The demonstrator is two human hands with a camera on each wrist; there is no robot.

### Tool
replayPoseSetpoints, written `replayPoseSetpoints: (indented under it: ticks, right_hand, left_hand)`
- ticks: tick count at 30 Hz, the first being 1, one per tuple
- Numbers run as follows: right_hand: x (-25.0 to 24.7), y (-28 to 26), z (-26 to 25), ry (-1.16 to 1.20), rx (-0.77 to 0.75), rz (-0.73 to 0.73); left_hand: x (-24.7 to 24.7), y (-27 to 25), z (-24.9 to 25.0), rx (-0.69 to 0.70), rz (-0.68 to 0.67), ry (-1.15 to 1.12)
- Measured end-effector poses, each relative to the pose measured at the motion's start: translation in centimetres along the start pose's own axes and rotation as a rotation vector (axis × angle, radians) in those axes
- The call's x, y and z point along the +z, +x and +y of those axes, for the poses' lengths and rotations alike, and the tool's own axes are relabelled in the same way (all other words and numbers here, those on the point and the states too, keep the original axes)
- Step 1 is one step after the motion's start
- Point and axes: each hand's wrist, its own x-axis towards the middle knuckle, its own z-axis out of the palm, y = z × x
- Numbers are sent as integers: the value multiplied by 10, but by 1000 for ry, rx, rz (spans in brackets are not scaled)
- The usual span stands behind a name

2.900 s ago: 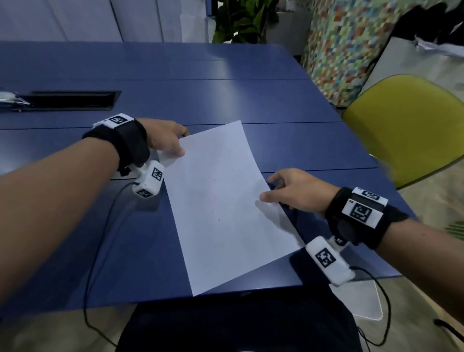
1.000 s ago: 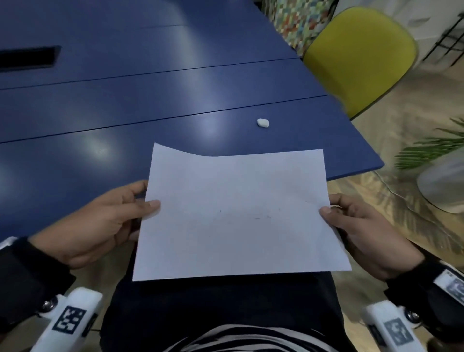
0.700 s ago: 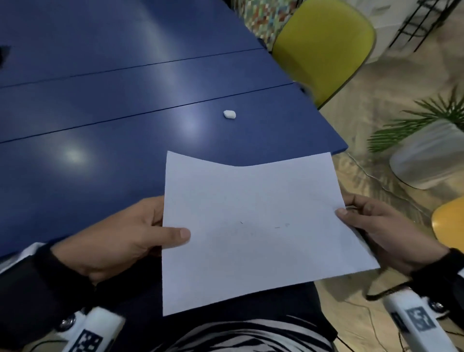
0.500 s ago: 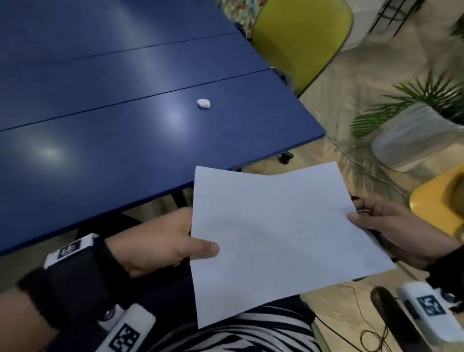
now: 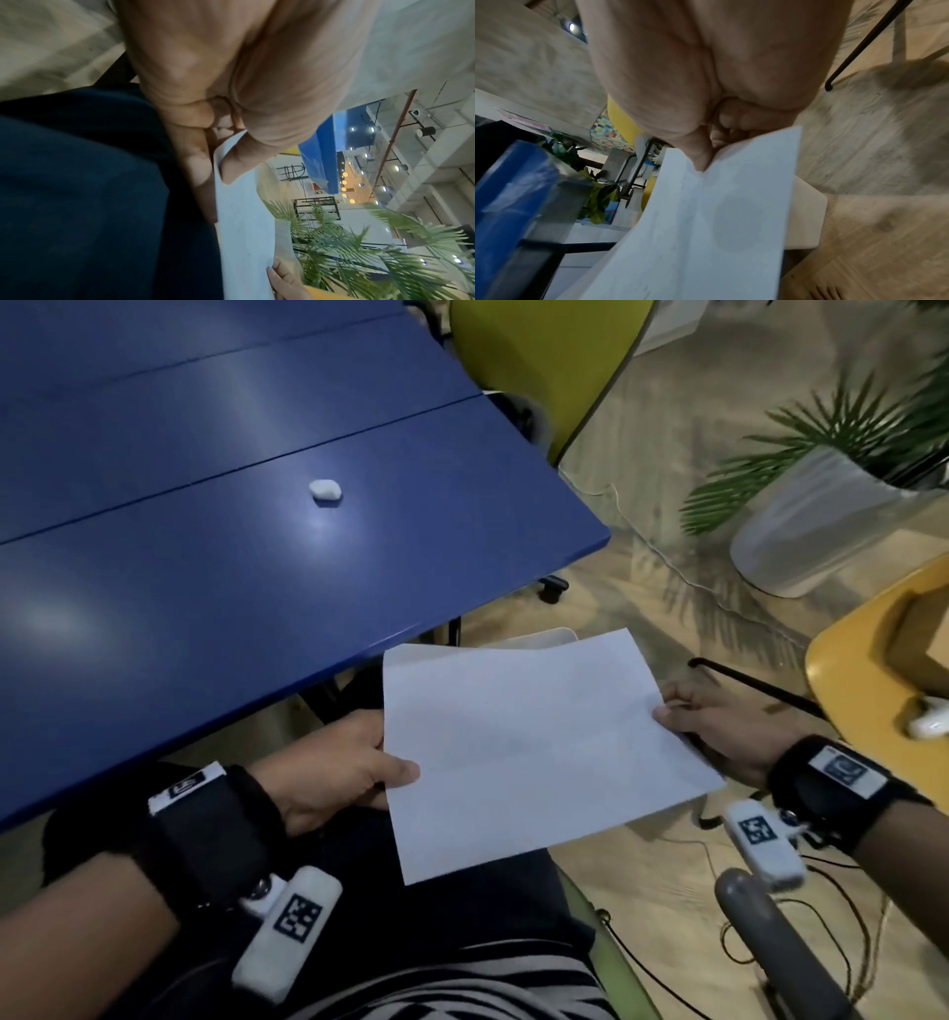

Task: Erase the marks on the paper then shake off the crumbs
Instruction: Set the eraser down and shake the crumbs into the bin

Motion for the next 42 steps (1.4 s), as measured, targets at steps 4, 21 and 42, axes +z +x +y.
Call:
replayPoseSetpoints:
  ticks: [4, 21, 42]
  right_hand:
    - [8, 59, 2, 6, -10, -17]
    - [38, 238, 16, -67, -7, 4]
    - [73, 288, 14, -319, -95, 103]
  left_hand:
    - [-9, 24, 7, -47, 115, -10]
    - [0, 115, 12, -238, 402, 26]
    - [1, 150, 9, -170, 406, -61]
